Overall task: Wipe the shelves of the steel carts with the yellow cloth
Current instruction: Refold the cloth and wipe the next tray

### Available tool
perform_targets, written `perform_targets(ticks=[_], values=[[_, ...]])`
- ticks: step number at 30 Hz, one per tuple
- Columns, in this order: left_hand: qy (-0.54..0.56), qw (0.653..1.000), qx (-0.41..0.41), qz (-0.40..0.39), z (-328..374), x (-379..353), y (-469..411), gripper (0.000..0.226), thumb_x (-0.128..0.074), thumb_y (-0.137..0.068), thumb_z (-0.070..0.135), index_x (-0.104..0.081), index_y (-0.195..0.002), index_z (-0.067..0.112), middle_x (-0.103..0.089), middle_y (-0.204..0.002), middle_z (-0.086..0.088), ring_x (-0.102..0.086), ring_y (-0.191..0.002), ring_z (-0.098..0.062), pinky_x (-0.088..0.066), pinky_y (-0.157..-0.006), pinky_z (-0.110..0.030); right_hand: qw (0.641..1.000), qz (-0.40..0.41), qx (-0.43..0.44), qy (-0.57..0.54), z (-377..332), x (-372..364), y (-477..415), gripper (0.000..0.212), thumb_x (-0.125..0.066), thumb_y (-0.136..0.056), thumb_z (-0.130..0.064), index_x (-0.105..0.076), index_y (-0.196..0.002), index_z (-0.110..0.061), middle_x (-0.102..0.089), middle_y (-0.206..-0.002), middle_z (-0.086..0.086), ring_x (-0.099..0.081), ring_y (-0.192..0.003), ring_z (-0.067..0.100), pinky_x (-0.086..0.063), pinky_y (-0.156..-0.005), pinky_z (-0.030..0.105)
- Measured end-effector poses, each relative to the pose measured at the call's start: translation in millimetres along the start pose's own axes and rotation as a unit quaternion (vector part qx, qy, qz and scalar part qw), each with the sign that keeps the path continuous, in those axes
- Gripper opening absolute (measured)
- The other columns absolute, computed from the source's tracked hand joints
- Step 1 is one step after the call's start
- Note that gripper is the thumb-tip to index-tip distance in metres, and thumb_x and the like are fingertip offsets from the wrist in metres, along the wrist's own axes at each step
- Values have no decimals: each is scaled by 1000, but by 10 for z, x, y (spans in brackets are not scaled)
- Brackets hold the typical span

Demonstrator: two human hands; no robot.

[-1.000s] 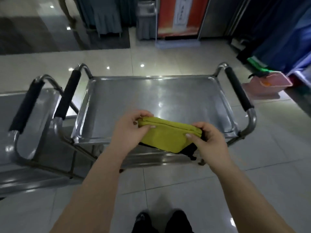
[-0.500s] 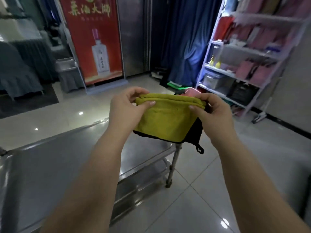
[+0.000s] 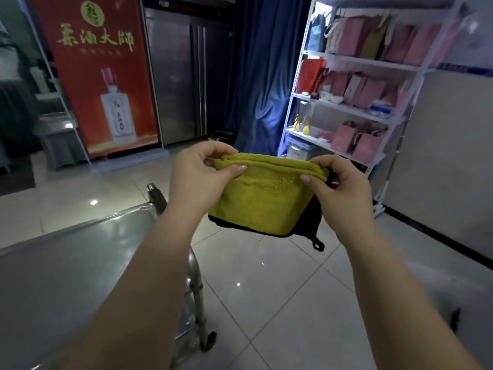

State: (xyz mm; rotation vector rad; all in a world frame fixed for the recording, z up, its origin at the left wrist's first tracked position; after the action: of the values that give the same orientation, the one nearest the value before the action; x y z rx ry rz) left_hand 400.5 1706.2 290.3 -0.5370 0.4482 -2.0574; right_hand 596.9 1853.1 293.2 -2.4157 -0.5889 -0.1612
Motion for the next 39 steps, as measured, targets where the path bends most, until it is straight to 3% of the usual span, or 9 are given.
perform_targets(ticks=[3, 8, 13, 23, 28, 32, 36, 39], values=[[-18, 999, 27, 11, -151, -460, -190, 23, -87, -67, 26, -71, -79, 36, -69, -77, 21, -59, -66, 1, -49, -59, -14, 1000, -17, -12, -4, 419, 144, -421, 33, -77, -79, -15, -66, -82, -46, -65, -86, -22, -60, -84, 5, -49, -77, 24], [-77, 996, 32, 23, -466, -1028, -641, 22, -85, -68, 28, -69, -81, 36, -70, -78, 16, -61, -70, -2, -50, -62, -16, 999, -38, -33, -17, 1105, 89, -1070, 35, -76, -78, -11, -65, -80, -45, -66, -86, -23, -59, -82, -4, -42, -70, 9], [-84, 995, 54, 26, -960, -1492, -1397, 22, -86, -67, 30, -69, -78, 38, -68, -75, 20, -58, -68, 6, -43, -59, -6, 998, -51, -35, -20, 1771, -153, -1833, 36, -76, -78, -15, -65, -83, -49, -68, -90, -18, -62, -88, 4, -46, -77, 23], [-19, 996, 80, 18, -2060, -2429, -3449, 24, -88, -66, 20, -71, -81, 27, -69, -76, 13, -60, -65, 6, -47, -59, -9, 998, -57, -34, 13, 2893, -806, -3866, 37, -76, -79, -15, -64, -81, -50, -66, -89, -19, -59, -89, 6, -47, -77, 26], [-21, 993, 97, 67, -2678, -2644, -4289, 24, -87, -67, 17, -71, -81, 26, -69, -74, 16, -61, -67, 6, -48, -62, -9, 996, -86, -36, 13, 3492, -1406, -4793, 34, -74, -80, -17, -63, -81, -49, -63, -88, -22, -57, -86, 1, -41, -73, 16], [-54, 985, 139, 90, -3321, -2591, -4778, 24, -87, -67, 18, -71, -81, 27, -70, -74, 16, -61, -66, 7, -43, -59, -6, 988, -150, -33, 12, 4026, -2139, -5420, 22, -72, -82, -18, -66, -94, -36, -64, -97, -15, -57, -94, 3, -43, -84, 23], [-58, 969, 198, 133, -3981, -2349, -5245, 26, -89, -63, 13, -71, -78, 25, -72, -73, 14, -64, -67, 3, -46, -59, -8, 976, -218, 3, -30, 4372, -3023, -5992, 31, -73, -82, -14, -61, -88, -42, -64, -94, -17, -56, -93, 1, -39, -80, 10], [-89, 952, 217, 194, -4318, -2018, -5623, 27, -90, -62, 15, -72, -78, 27, -72, -75, 12, -65, -69, 2, -48, -60, -9, 955, -290, 22, -57, 4491, -3786, -6477, 26, -73, -82, -15, -64, -91, -38, -64, -94, -13, -56, -92, 3, -43, -80, 18]])
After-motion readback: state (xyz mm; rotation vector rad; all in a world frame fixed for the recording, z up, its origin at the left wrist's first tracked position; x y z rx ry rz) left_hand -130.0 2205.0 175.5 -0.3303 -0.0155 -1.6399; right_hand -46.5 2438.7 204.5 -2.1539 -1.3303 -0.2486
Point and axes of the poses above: each hand's wrist, its own y-axis away from the middle knuckle, its own x-axis out of the back of the hand, z = x × y, the point moved 6 cm from there along -y, towards the middle knuckle
